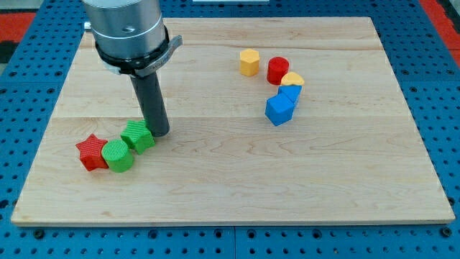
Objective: Move red circle closer to red star
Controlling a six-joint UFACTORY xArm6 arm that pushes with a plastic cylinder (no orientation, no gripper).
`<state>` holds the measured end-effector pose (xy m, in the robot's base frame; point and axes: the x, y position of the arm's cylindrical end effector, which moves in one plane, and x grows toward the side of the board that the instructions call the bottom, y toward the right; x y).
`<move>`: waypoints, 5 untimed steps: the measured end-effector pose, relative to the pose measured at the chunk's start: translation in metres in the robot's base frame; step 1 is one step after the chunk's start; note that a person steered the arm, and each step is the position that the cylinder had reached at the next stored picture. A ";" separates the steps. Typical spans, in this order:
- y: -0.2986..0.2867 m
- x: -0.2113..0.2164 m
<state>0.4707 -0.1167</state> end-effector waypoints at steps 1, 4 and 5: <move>-0.017 0.000; 0.151 0.052; 0.244 0.032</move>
<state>0.5023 0.1269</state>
